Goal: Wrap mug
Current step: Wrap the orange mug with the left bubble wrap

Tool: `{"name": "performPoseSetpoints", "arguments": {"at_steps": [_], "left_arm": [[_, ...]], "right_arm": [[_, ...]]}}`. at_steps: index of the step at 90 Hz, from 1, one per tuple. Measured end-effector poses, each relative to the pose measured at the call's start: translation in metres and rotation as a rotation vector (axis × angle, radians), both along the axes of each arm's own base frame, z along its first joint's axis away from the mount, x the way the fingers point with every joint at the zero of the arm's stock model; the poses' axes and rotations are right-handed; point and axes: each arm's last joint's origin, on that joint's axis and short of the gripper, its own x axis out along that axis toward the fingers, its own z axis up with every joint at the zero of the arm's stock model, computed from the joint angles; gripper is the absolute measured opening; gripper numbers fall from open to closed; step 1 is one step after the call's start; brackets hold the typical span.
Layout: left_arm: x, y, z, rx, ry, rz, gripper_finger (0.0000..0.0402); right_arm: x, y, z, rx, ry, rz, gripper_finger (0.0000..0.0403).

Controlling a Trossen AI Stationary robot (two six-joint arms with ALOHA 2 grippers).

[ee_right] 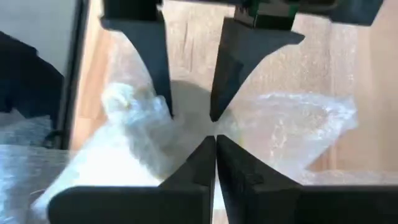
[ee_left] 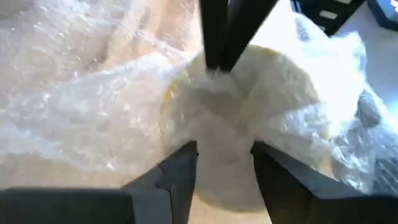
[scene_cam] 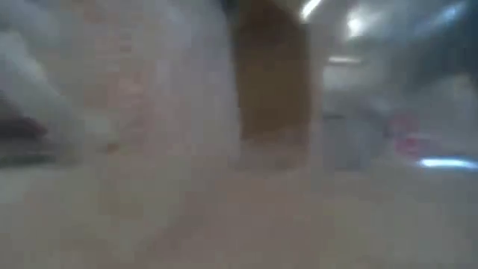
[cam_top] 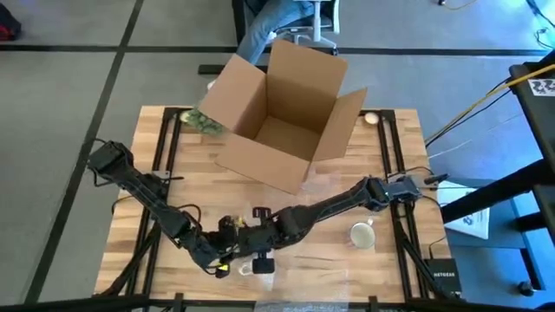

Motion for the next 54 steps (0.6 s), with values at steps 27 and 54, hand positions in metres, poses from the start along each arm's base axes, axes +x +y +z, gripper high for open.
{"name": "performPoseSetpoints", "arguments": {"at_steps": [27, 54], "left_arm": [[0.0, 0.0, 0.001, 0.002, -0.006, 0.001, 0.0141], [0.0, -0.001, 0.001, -0.004, -0.005, -0.005, 0.0141]], "right_arm": [[-0.016, 0.03, -0.011, 0.013, 0.05, 0.048, 0.0001], [-0.011, 0.026, -0.041, -0.028, 0.037, -0.028, 0.0001]]}}
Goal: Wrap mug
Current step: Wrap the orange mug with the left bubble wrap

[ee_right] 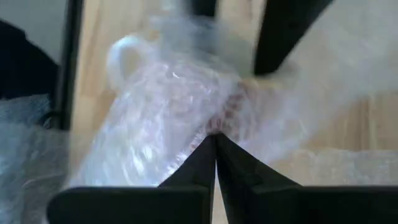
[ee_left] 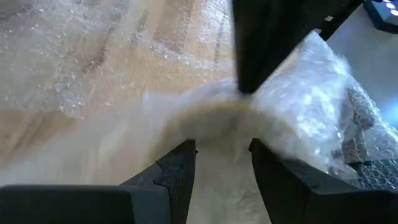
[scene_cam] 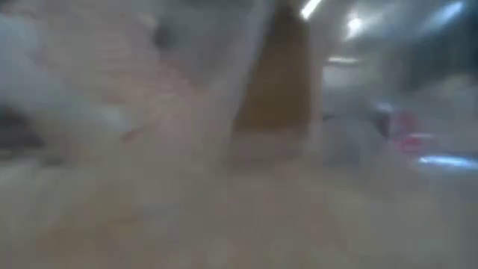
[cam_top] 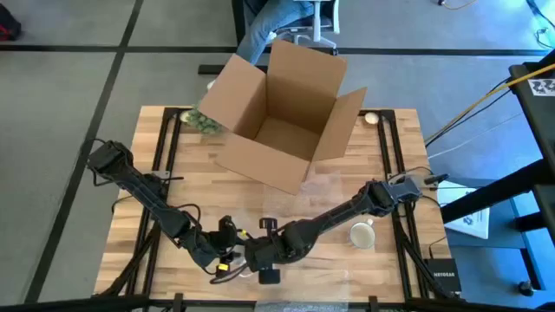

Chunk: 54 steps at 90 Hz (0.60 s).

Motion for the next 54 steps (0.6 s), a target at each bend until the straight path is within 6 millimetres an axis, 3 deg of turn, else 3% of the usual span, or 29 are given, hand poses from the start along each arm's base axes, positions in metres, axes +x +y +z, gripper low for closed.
{"name": "performPoseSetpoints", "arguments": {"at_steps": [17, 41, 54], "left_arm": [[0.0, 0.0, 0.0, -0.008, -0.001, -0.003, 0.0141], [0.005, 0.004, 0.001, -0.024, 0.007, -0.01, 0.0141], [0.005, 0.005, 0.001, -0.027, 0.011, -0.013, 0.0141]], "right_arm": [[-0.005, 0.001, -0.005, -0.019, 0.053, 0.004, 0.0001], [-0.025, 0.012, 0.008, 0.01, 0.128, 0.015, 0.0001], [-0.022, 0.025, -0.02, 0.024, 0.105, 0.039, 0.0001]]}}
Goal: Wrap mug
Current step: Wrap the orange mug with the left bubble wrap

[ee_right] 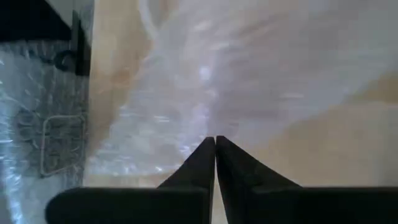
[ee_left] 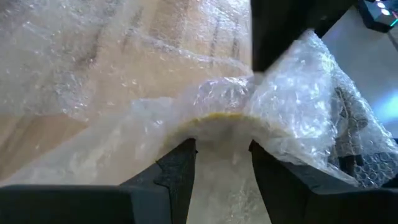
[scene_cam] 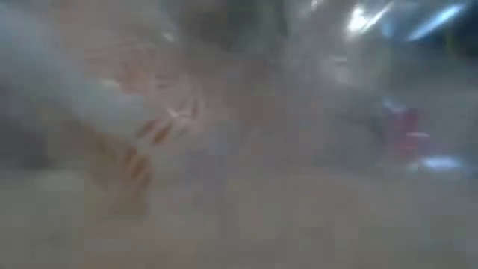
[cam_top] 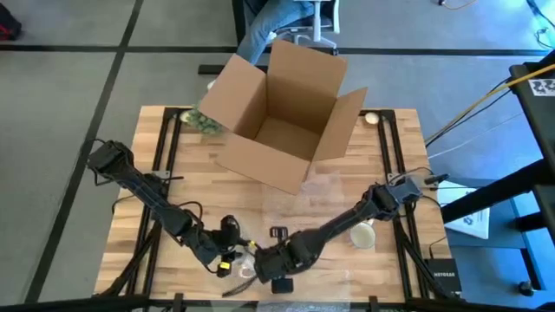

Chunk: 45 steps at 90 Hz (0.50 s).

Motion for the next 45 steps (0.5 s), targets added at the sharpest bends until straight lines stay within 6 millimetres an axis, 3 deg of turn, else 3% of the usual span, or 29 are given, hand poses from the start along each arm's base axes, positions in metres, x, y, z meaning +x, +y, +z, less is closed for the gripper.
{"name": "performPoseSetpoints", "arguments": {"at_steps": [27, 45], "left_arm": [[0.0, -0.001, 0.001, -0.011, 0.001, -0.018, 0.0141], [0.0, 0.0, 0.001, -0.007, 0.0, -0.013, 0.0141]], "right_arm": [[0.009, -0.006, -0.037, 0.014, -0.108, -0.084, 0.0001], [0.013, -0.018, -0.045, -0.039, -0.146, -0.137, 0.0001]]}}
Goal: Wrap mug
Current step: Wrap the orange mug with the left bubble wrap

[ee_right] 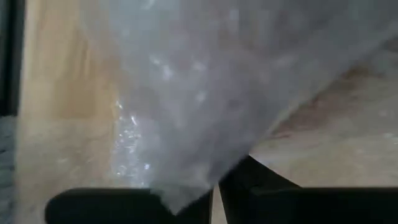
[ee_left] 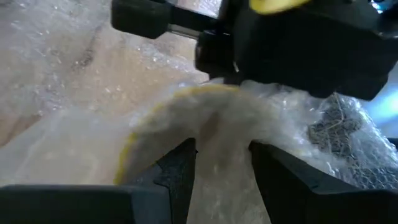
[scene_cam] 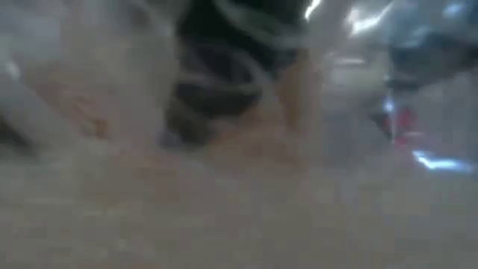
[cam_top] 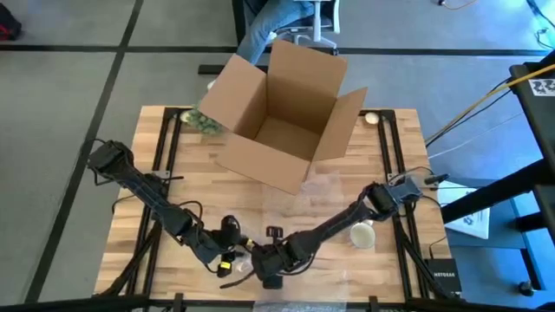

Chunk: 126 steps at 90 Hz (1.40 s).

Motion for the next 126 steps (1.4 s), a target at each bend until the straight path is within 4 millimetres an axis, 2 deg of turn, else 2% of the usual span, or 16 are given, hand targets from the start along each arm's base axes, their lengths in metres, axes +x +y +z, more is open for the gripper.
{"name": "performPoseSetpoints", "arguments": {"at_steps": [28, 52, 68, 79, 91, 101, 126], "left_arm": [[0.0, 0.0, 0.0, 0.003, -0.001, 0.0, 0.0141], [-0.001, -0.001, 0.0, -0.009, 0.01, -0.013, 0.0141], [0.0, 0.0, 0.0, -0.008, 0.007, -0.008, 0.0141], [0.0, 0.0, 0.0, -0.007, 0.002, 0.003, 0.0141], [0.003, 0.003, 0.001, -0.011, -0.006, 0.016, 0.0141], [0.002, 0.005, 0.003, -0.014, 0.006, 0.013, 0.0141], [-0.007, 0.014, 0.004, 0.044, 0.088, 0.024, 0.0141]], "right_arm": [[-0.001, -0.005, 0.002, -0.017, 0.016, -0.006, 0.0001], [-0.011, -0.014, 0.041, -0.073, 0.026, -0.008, 0.0001], [-0.007, -0.021, 0.04, -0.1, 0.014, -0.032, 0.0001], [0.002, -0.02, 0.02, -0.042, 0.032, 0.005, 0.0001], [0.014, -0.012, 0.003, 0.037, -0.025, 0.016, 0.0001], [0.019, -0.008, 0.001, 0.105, -0.054, -0.001, 0.0001], [0.016, -0.005, 0.004, 0.148, -0.031, -0.005, 0.0001]]}}
